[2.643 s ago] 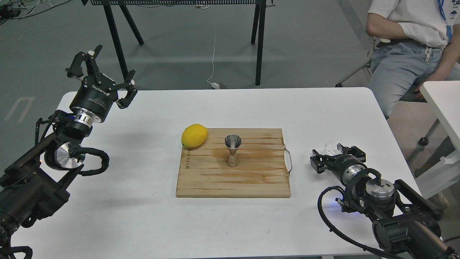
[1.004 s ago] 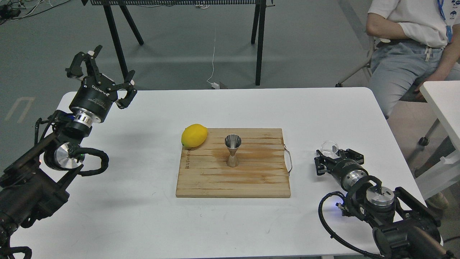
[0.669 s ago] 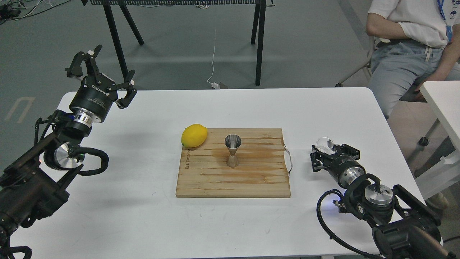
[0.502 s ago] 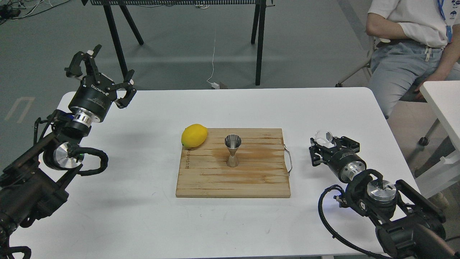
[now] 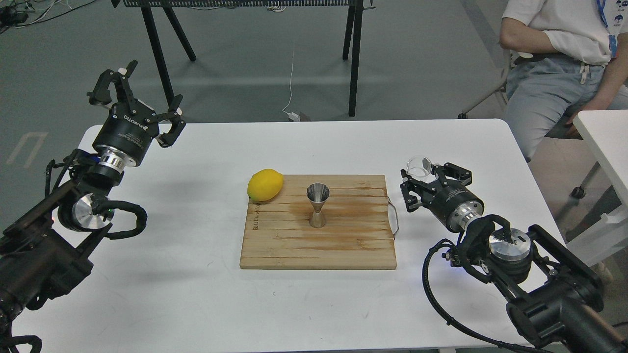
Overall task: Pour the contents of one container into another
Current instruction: 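Lift the glass cup and move it above the jigger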
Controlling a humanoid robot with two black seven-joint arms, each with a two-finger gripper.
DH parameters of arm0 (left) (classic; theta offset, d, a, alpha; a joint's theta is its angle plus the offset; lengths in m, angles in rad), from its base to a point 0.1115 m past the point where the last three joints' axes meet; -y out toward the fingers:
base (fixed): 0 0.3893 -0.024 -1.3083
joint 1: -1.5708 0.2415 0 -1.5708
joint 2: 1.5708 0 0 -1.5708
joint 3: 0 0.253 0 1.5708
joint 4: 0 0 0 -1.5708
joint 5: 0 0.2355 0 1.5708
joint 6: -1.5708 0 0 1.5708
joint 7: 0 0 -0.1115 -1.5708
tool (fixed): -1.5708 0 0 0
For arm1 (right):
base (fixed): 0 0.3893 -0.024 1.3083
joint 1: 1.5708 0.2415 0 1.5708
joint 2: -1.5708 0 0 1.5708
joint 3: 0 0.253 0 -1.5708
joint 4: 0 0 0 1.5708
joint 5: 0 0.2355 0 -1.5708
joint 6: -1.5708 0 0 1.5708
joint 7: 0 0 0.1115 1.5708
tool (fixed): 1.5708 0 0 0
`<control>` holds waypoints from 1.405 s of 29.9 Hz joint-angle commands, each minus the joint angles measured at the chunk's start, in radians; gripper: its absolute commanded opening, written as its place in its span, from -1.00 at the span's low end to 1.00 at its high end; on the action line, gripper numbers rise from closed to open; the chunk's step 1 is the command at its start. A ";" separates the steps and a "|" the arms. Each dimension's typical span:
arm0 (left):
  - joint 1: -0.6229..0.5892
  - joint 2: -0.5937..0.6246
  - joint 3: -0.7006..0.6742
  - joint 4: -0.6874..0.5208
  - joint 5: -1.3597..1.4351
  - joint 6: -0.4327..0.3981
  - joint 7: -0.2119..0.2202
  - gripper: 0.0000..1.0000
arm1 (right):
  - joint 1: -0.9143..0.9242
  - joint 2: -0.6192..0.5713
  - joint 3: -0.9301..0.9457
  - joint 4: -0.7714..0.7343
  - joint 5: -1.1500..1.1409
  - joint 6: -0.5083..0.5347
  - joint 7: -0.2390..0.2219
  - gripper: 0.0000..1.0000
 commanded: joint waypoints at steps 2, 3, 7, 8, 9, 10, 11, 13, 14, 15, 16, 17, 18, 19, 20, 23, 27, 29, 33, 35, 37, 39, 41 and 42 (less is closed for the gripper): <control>0.000 -0.002 0.000 0.000 0.000 0.000 0.000 1.00 | 0.048 0.008 -0.019 0.025 -0.080 -0.040 -0.002 -0.10; 0.000 0.000 0.000 0.000 0.000 0.000 0.000 1.00 | 0.060 0.014 -0.039 0.025 -0.085 -0.042 -0.002 -0.10; 0.000 0.000 0.000 0.000 0.000 0.000 0.000 1.00 | 0.115 0.042 -0.117 0.023 -0.086 -0.062 0.001 -0.10; 0.000 0.000 0.000 0.000 0.000 0.000 -0.002 1.00 | 0.126 0.049 -0.130 0.023 -0.091 -0.071 0.003 -0.10; 0.000 0.000 0.000 0.000 0.000 0.000 0.000 1.00 | 0.134 0.057 -0.139 0.023 -0.101 -0.080 0.004 -0.10; 0.000 0.002 0.000 0.000 0.001 0.000 -0.002 1.00 | 0.140 0.065 -0.144 0.023 -0.112 -0.085 0.004 -0.10; 0.000 0.002 0.000 0.000 0.000 0.000 0.000 1.00 | 0.141 0.076 -0.147 0.023 -0.126 -0.089 0.003 -0.10; 0.000 0.002 0.000 0.000 0.000 0.000 0.000 1.00 | 0.143 0.094 -0.151 0.025 -0.152 -0.092 0.003 -0.10; 0.000 0.002 0.000 0.000 0.000 0.000 0.000 1.00 | 0.143 0.100 -0.153 0.025 -0.158 -0.094 0.001 -0.10; 0.000 0.002 0.000 0.000 0.000 0.000 0.000 1.00 | 0.143 0.106 -0.154 0.026 -0.164 -0.094 0.001 -0.10; 0.000 0.002 0.000 0.000 0.000 0.000 0.000 1.00 | 0.143 0.109 -0.156 0.026 -0.167 -0.097 0.001 -0.10; 0.000 0.002 0.000 0.000 0.000 0.000 0.000 1.00 | 0.146 0.114 -0.160 0.026 -0.171 -0.103 0.001 -0.10; 0.000 0.003 0.000 0.000 0.001 0.000 0.000 1.00 | 0.150 0.117 -0.173 0.028 -0.184 -0.111 0.003 -0.10; 0.000 0.002 0.000 0.000 0.001 0.000 0.000 1.00 | 0.155 0.123 -0.186 0.029 -0.203 -0.122 0.003 -0.10; 0.000 0.003 0.000 0.000 0.001 0.000 0.000 1.00 | 0.161 0.132 -0.199 0.032 -0.227 -0.134 0.004 -0.10; 0.000 0.003 0.000 0.000 0.001 0.000 0.000 1.00 | 0.164 0.154 -0.211 0.060 -0.290 -0.164 0.003 -0.11; 0.002 0.003 0.000 0.000 0.001 0.000 0.000 1.00 | 0.166 0.163 -0.223 0.068 -0.348 -0.189 0.004 -0.11; 0.002 0.003 0.000 0.000 0.001 0.000 0.000 1.00 | 0.170 0.172 -0.225 0.068 -0.371 -0.197 0.004 -0.11; 0.003 0.003 0.000 0.000 0.001 -0.002 -0.002 1.00 | 0.175 0.177 -0.226 0.068 -0.430 -0.206 0.003 -0.11; 0.005 0.003 0.000 0.000 0.000 -0.002 -0.002 1.00 | 0.178 0.175 -0.228 0.068 -0.463 -0.206 0.003 -0.11; 0.005 0.003 0.000 0.002 0.001 -0.002 -0.002 1.00 | 0.178 0.174 -0.228 0.068 -0.493 -0.208 0.001 -0.11; 0.006 0.003 0.000 0.000 0.000 -0.002 -0.002 1.00 | 0.178 0.172 -0.248 0.069 -0.532 -0.209 0.001 -0.11; 0.006 0.003 -0.001 0.000 0.000 0.000 -0.002 1.00 | 0.178 0.171 -0.277 0.074 -0.566 -0.221 0.001 -0.11; 0.006 0.002 -0.001 0.000 0.000 0.000 -0.002 1.00 | 0.180 0.169 -0.288 0.078 -0.580 -0.232 0.001 -0.11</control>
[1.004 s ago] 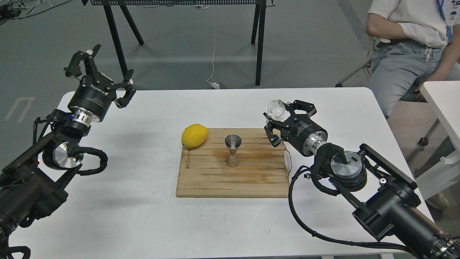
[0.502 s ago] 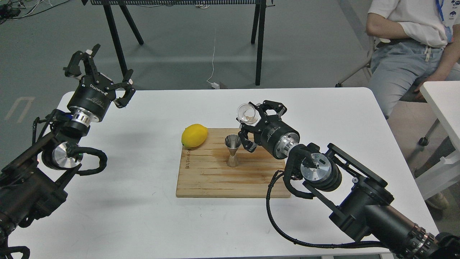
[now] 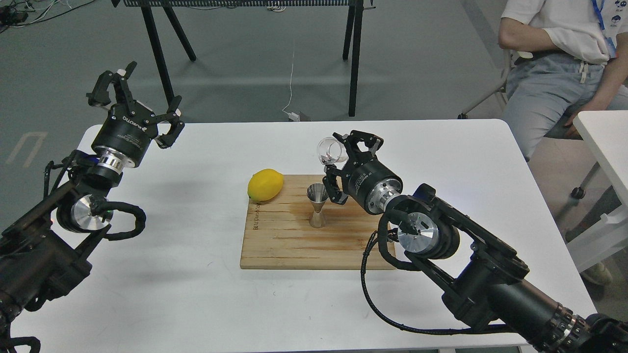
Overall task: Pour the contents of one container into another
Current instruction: 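Lift the glass cup and move it above the jigger, then tilt the glass cup with the right gripper to pour into the jigger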
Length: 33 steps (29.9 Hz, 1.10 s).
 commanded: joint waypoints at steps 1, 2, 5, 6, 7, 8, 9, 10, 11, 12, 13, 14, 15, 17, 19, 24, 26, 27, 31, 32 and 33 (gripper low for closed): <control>0.000 -0.002 -0.002 -0.001 -0.001 0.001 0.000 1.00 | 0.000 -0.003 -0.042 0.011 -0.058 -0.032 0.000 -0.11; 0.000 -0.002 -0.002 -0.001 -0.001 0.001 0.000 1.00 | 0.001 -0.003 -0.047 0.012 -0.066 -0.035 0.000 -0.11; 0.000 0.000 -0.002 -0.001 -0.001 0.001 0.000 1.00 | 0.000 -0.003 -0.070 0.012 -0.116 -0.042 0.000 -0.11; 0.000 0.000 0.000 -0.001 -0.001 0.001 0.000 1.00 | -0.002 -0.003 -0.075 0.012 -0.130 -0.043 0.000 -0.11; 0.000 0.000 0.000 -0.001 -0.001 0.000 0.000 1.00 | -0.002 -0.001 -0.079 0.014 -0.141 -0.051 0.000 -0.11; 0.000 0.001 -0.002 -0.001 -0.001 0.000 0.000 1.00 | -0.002 -0.001 -0.079 0.017 -0.145 -0.060 0.001 -0.11; 0.000 0.001 -0.002 -0.001 0.001 0.000 0.000 1.00 | -0.002 -0.001 -0.079 0.018 -0.147 -0.063 0.001 -0.11; 0.002 0.003 -0.002 -0.001 -0.001 0.000 0.000 1.00 | 0.000 -0.001 -0.081 0.021 -0.148 -0.066 0.001 -0.11; 0.002 0.003 -0.002 -0.001 -0.001 0.000 0.000 1.00 | 0.000 -0.001 -0.081 0.026 -0.153 -0.066 0.001 -0.11; 0.002 0.003 -0.002 -0.001 -0.001 0.000 0.000 1.00 | 0.001 -0.001 -0.081 0.031 -0.161 -0.066 0.001 -0.11; 0.002 0.003 -0.002 -0.001 -0.001 0.000 0.000 1.00 | 0.002 -0.001 -0.081 0.031 -0.171 -0.068 0.001 -0.11; 0.002 0.003 -0.002 -0.001 -0.001 0.001 0.000 1.00 | 0.002 -0.001 -0.081 0.032 -0.181 -0.068 0.001 -0.11; 0.002 0.001 -0.002 -0.001 -0.001 0.001 0.000 1.00 | 0.002 -0.003 -0.081 0.031 -0.190 -0.068 0.001 -0.11; 0.002 0.000 0.000 -0.001 -0.001 0.001 0.000 1.00 | 0.002 -0.003 -0.082 0.031 -0.197 -0.068 0.001 -0.11; 0.002 0.000 0.000 -0.001 -0.001 0.001 0.000 1.00 | 0.003 -0.006 -0.093 0.031 -0.207 -0.068 0.001 -0.11; 0.004 0.000 -0.003 -0.001 -0.001 0.001 0.000 1.00 | 0.003 -0.006 -0.124 0.031 -0.283 -0.080 0.001 -0.11; 0.004 0.001 -0.003 -0.001 -0.001 0.001 0.000 1.00 | 0.005 -0.006 -0.134 0.029 -0.294 -0.098 0.001 -0.11; 0.004 0.001 -0.003 0.001 -0.001 0.001 0.000 1.00 | 0.006 -0.004 -0.141 0.029 -0.297 -0.103 0.001 -0.11; 0.004 0.000 -0.005 -0.001 0.001 0.001 0.000 1.00 | 0.015 -0.009 -0.153 0.026 -0.345 -0.105 0.001 -0.11; 0.004 0.000 -0.005 -0.001 -0.001 0.001 0.000 1.00 | 0.018 -0.012 -0.153 0.025 -0.354 -0.105 0.001 -0.11; 0.004 0.000 -0.005 -0.001 -0.001 0.001 0.000 1.00 | 0.020 -0.017 -0.154 0.025 -0.357 -0.105 0.001 -0.11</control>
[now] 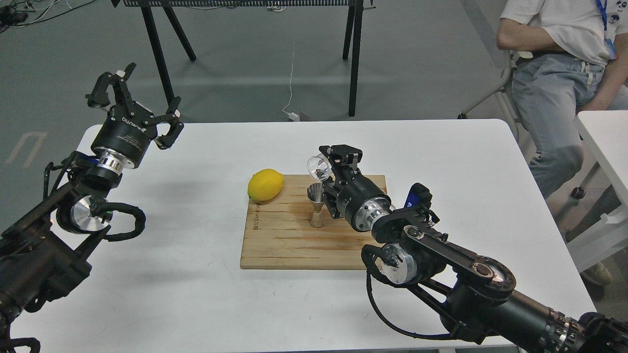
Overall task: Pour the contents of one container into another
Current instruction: 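Tilt the glass cup with the right gripper to pour into the jigger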
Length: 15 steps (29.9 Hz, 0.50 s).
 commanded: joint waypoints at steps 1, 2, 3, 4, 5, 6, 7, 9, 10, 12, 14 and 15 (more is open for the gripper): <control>0.000 0.001 0.000 0.000 0.000 0.000 0.000 1.00 | 0.012 -0.013 -0.004 -0.003 -0.026 -0.001 0.000 -0.11; 0.000 0.001 0.000 0.000 0.002 0.000 0.000 1.00 | 0.019 -0.016 -0.004 -0.003 -0.026 -0.001 0.000 -0.11; 0.000 0.001 0.000 0.000 0.000 0.000 0.000 1.00 | 0.026 -0.019 -0.009 -0.003 -0.026 -0.001 0.000 -0.11; 0.000 0.001 0.000 0.000 0.000 0.000 0.000 1.00 | 0.029 -0.019 -0.019 -0.005 -0.026 -0.001 0.000 -0.11; 0.000 0.001 0.000 0.000 0.000 0.000 0.000 1.00 | 0.030 -0.021 -0.029 -0.005 -0.026 -0.001 0.000 -0.11; 0.000 0.001 0.000 0.000 0.000 0.000 0.000 1.00 | 0.030 -0.022 -0.036 -0.005 -0.028 -0.001 0.000 -0.11; 0.000 0.001 0.000 0.000 0.002 0.000 0.000 1.00 | 0.030 -0.025 -0.043 -0.005 -0.028 -0.001 0.000 -0.11; 0.000 0.001 0.000 0.000 0.002 0.000 0.000 1.00 | 0.035 -0.030 -0.049 -0.006 -0.042 -0.001 0.000 -0.11; 0.000 0.001 0.000 0.000 0.002 0.000 0.000 1.00 | 0.035 -0.031 -0.052 -0.006 -0.054 -0.001 0.000 -0.11; 0.000 0.001 0.000 0.000 0.000 0.000 0.000 1.00 | 0.035 -0.032 -0.067 -0.009 -0.071 -0.001 0.000 -0.11; 0.000 0.001 0.000 0.000 0.000 0.000 0.000 1.00 | 0.036 -0.032 -0.075 -0.009 -0.072 -0.002 0.000 -0.11; 0.000 0.001 0.000 0.000 0.000 0.000 0.000 1.00 | 0.038 -0.032 -0.076 -0.009 -0.072 -0.004 0.000 -0.11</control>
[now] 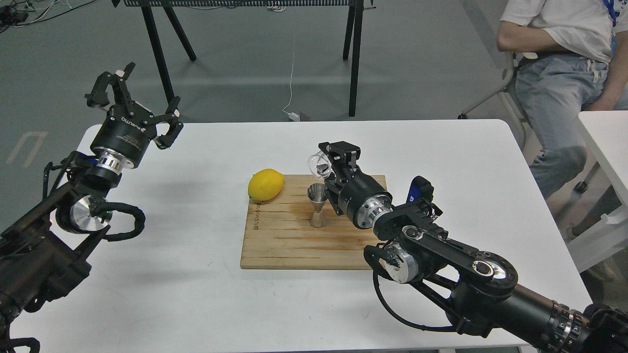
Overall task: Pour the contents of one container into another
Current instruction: 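Tilt the glass cup with the right gripper to pour into the jigger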
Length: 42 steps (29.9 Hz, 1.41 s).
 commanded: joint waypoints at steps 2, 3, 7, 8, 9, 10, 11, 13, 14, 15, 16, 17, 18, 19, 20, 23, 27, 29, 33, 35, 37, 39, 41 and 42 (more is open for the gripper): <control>0.002 0.000 0.000 0.000 0.000 0.000 0.000 1.00 | 0.004 -0.002 -0.009 -0.002 -0.022 -0.006 0.000 -0.11; 0.002 0.000 0.000 0.000 0.000 0.000 0.000 1.00 | 0.006 -0.002 -0.011 -0.002 -0.035 -0.004 0.000 -0.11; 0.002 0.000 0.000 0.000 -0.001 0.000 0.000 1.00 | 0.006 -0.002 -0.025 -0.004 -0.062 -0.006 0.000 -0.11; 0.002 0.000 -0.001 0.000 0.000 0.000 0.000 1.00 | 0.006 -0.003 -0.026 -0.004 -0.062 -0.007 0.000 -0.11; 0.002 0.000 0.000 0.000 0.000 0.000 0.000 1.00 | 0.006 -0.003 -0.028 -0.002 -0.064 -0.007 0.000 -0.11; 0.002 -0.001 -0.001 0.000 -0.001 0.000 0.000 1.00 | 0.006 -0.009 -0.029 -0.002 -0.064 -0.007 0.000 -0.11; 0.002 -0.002 0.000 0.002 -0.001 0.000 0.000 1.00 | 0.007 -0.017 -0.029 -0.002 -0.064 -0.007 0.000 -0.10; 0.002 0.000 0.000 0.000 -0.001 0.000 0.000 1.00 | 0.009 -0.029 -0.031 -0.002 -0.065 -0.007 0.000 -0.11; 0.002 0.000 0.000 0.000 0.000 0.000 0.000 1.00 | 0.009 -0.034 -0.031 -0.001 -0.065 -0.007 0.000 -0.11; 0.002 -0.001 0.000 0.000 0.000 0.000 -0.001 1.00 | 0.009 -0.042 -0.031 -0.001 -0.067 -0.007 0.000 -0.11; 0.002 0.000 0.000 0.000 0.000 0.000 -0.002 1.00 | 0.009 -0.046 -0.032 0.001 -0.071 -0.007 0.000 -0.11; 0.002 0.000 0.000 0.000 -0.001 0.000 0.000 1.00 | 0.009 -0.051 -0.032 0.000 -0.084 -0.007 0.000 -0.11; 0.002 0.000 0.000 0.000 -0.001 0.000 0.000 1.00 | 0.009 -0.056 -0.032 -0.001 -0.096 -0.007 0.000 -0.11; 0.002 -0.001 0.000 0.000 -0.001 0.000 -0.001 1.00 | 0.009 -0.059 -0.032 -0.001 -0.105 -0.007 0.000 -0.11; 0.002 -0.002 0.000 0.000 -0.001 0.000 0.000 1.00 | 0.009 -0.059 -0.032 -0.001 -0.108 -0.007 0.000 -0.11; 0.002 -0.003 0.000 0.000 0.000 0.000 -0.001 1.00 | 0.009 -0.060 -0.032 -0.001 -0.108 -0.007 0.000 -0.10; 0.002 -0.003 0.000 0.000 -0.001 0.000 -0.001 1.00 | 0.009 -0.059 -0.032 -0.001 -0.108 -0.007 0.000 -0.11; 0.002 -0.002 0.000 0.000 -0.001 0.000 0.000 1.00 | 0.009 -0.057 -0.032 -0.001 -0.110 -0.007 0.000 -0.10; 0.002 -0.002 0.000 0.000 0.000 0.000 -0.001 1.00 | 0.009 -0.049 -0.032 -0.002 -0.111 -0.010 0.005 -0.11; 0.003 -0.002 0.000 0.000 -0.001 0.000 0.000 1.00 | 0.012 -0.046 -0.032 -0.005 -0.111 -0.018 0.006 -0.11; 0.008 -0.002 -0.001 0.000 0.000 -0.002 -0.002 1.00 | 0.021 -0.033 -0.034 -0.020 -0.113 -0.020 0.008 -0.11; 0.009 -0.003 -0.002 0.000 0.000 -0.002 -0.002 1.00 | 0.026 -0.022 -0.034 -0.033 -0.113 -0.020 0.009 -0.11; 0.009 -0.003 0.000 0.000 0.000 -0.002 -0.002 1.00 | 0.029 -0.017 -0.034 -0.037 -0.113 -0.020 0.009 -0.11; 0.009 -0.003 0.000 0.000 -0.001 -0.002 -0.002 1.00 | 0.030 -0.017 -0.034 -0.037 -0.113 -0.020 0.009 -0.11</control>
